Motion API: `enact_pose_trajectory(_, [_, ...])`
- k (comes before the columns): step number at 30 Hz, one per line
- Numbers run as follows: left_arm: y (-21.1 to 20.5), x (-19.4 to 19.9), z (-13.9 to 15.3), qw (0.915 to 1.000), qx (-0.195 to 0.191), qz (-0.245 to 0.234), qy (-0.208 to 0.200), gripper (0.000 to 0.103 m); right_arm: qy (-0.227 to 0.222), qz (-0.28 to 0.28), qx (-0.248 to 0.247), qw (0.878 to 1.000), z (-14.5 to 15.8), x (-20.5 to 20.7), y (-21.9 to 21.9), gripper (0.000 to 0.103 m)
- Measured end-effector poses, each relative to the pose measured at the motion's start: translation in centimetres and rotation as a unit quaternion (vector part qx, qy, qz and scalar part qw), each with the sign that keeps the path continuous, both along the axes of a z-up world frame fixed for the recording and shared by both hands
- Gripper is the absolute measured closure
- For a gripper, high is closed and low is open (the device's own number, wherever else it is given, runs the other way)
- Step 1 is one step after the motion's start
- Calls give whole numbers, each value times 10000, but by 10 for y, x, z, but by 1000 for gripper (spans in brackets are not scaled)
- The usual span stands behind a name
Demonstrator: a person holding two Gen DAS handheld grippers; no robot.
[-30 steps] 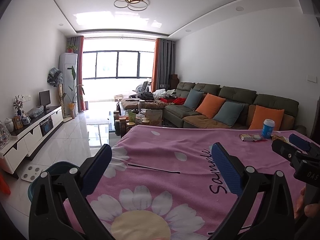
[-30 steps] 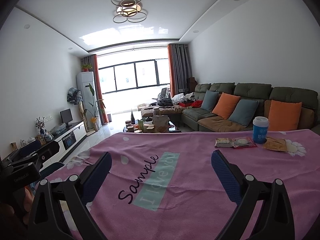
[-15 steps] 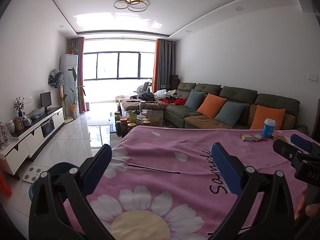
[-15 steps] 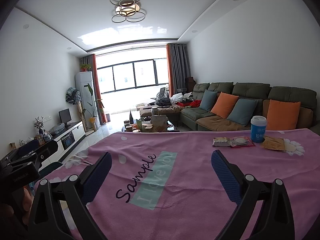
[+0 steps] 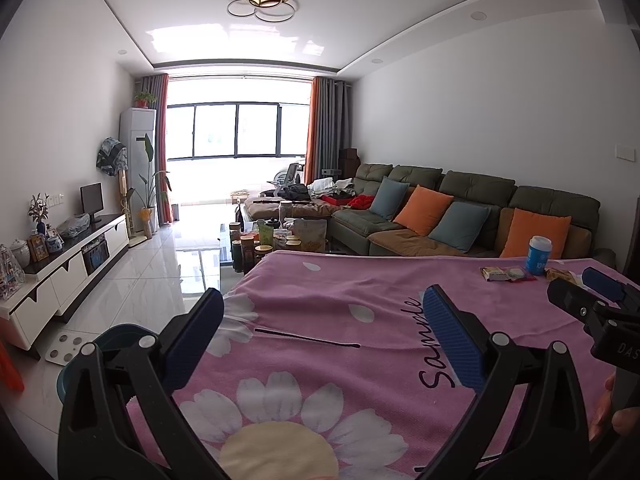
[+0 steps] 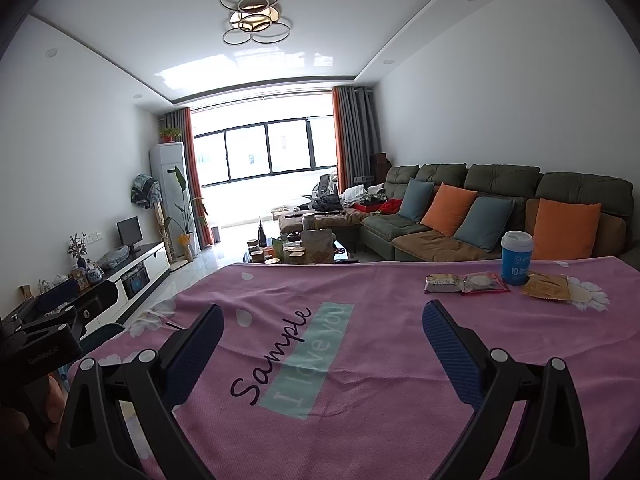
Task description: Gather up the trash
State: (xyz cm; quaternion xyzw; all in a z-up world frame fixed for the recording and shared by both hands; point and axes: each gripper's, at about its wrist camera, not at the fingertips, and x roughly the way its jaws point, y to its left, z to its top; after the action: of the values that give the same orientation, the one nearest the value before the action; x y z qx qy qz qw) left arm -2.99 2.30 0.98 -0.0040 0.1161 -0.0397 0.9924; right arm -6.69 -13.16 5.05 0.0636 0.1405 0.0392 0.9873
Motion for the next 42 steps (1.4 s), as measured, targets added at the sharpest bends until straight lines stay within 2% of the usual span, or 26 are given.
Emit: enact_pose_trajectory(42, [5,1,0,9999,1,118,12,5,-3,-22,22,10000,-3,0,-1,7])
